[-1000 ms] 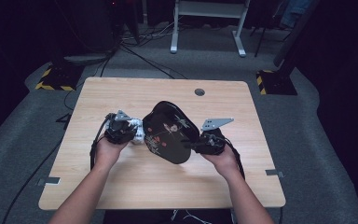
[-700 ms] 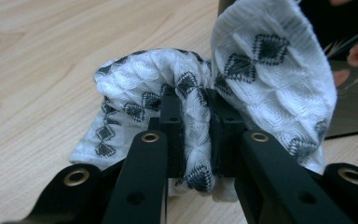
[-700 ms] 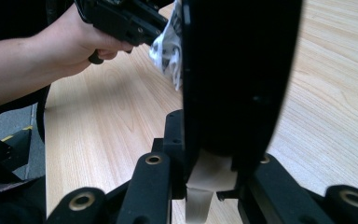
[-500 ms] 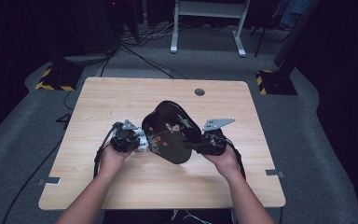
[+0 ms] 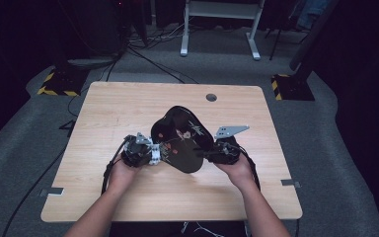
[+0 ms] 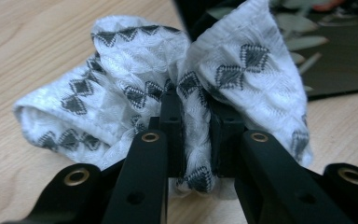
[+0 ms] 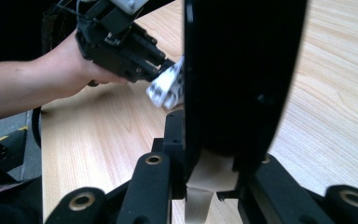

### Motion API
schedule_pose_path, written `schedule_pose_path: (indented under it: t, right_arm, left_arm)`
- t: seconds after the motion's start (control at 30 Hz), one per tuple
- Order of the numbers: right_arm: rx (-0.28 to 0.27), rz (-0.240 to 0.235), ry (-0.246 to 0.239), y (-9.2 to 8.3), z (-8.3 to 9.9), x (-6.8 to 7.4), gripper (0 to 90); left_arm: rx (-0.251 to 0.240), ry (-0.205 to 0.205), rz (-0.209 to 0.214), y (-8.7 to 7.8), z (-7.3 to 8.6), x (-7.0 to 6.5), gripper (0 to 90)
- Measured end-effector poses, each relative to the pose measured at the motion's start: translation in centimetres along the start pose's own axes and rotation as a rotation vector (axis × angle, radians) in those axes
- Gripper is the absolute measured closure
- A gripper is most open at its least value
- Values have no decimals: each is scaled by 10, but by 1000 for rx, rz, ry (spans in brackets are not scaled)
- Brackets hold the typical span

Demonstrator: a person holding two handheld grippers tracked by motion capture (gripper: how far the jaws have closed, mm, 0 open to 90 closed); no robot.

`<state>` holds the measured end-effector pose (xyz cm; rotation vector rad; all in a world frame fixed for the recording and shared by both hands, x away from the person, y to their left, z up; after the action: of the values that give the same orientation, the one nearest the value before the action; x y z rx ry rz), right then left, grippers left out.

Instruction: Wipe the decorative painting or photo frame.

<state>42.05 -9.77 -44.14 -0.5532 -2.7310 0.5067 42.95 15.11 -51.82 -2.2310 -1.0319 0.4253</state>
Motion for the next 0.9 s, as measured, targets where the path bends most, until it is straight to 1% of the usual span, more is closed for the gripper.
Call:
schedule_pose_path:
  t: [0.03,0.1,0.17,0.23,0.3,0.4,0.43,0.47,0.53,0.57,0.63,0.73,0.77,0.83,0.87,0.9]
  right_arm:
    - [-1,7,-1,0,0,0,791]
    - [0,8,-4,0,0,-1,791]
    - [1,5,-3,-1,0,-1,791]
    - [1,4,-3,-1,0,-1,791]
    - [-1,3,-2,-1,0,-2,791]
    - [-2,2,-3,-1,0,-1,791]
    - [-2,2,-3,-1,0,-1,791]
    - [-2,1,-4,-1,0,-1,791]
    - [-1,3,-6,0,0,-1,791]
    - [-1,3,-6,0,0,-1,791]
    - [-2,3,-5,0,-1,0,791]
    - [0,5,-10,0,-1,0,791]
    - [0,5,-11,0,-1,0,790]
    - [0,4,-13,1,-1,0,790]
    - [0,4,-13,1,-1,0,790]
    - [-1,4,-14,1,-1,0,790]
  left_arm:
    - [0,14,-7,0,0,-2,784]
    - [-1,24,-12,0,0,-3,783]
    - [-2,25,-3,-2,0,-2,781]
    - [-20,18,-8,-5,-1,-1,781]
    - [-28,19,-6,-11,-2,2,781]
    - [-59,8,-9,-23,-6,8,781]
    - [-59,8,-9,-23,-6,8,781]
    - [-80,-2,-16,-31,-8,10,781]
    - [-111,-4,-16,-44,-11,14,782]
    - [-125,-3,-18,-52,-13,16,782]
    - [-152,12,-30,-65,-16,20,781]
    - [-167,33,-56,-81,-18,23,781]
    - [-170,41,-73,-86,-18,26,781]
    - [-174,39,-88,-92,-16,30,780]
    - [-174,39,-88,-92,-16,30,780]
    - [-169,36,-101,-95,-14,36,780]
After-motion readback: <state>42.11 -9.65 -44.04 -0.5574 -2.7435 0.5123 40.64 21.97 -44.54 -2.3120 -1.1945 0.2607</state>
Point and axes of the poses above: each handheld gripper's, and its own axes: y roughly forward along the jaws, z roughly out of its underside, x roughly to its left, the point moved 5 cm from there along y, roughly forward along the jaws, and after that the axes turned 8 degrees about -x, right-handed, at the moved point
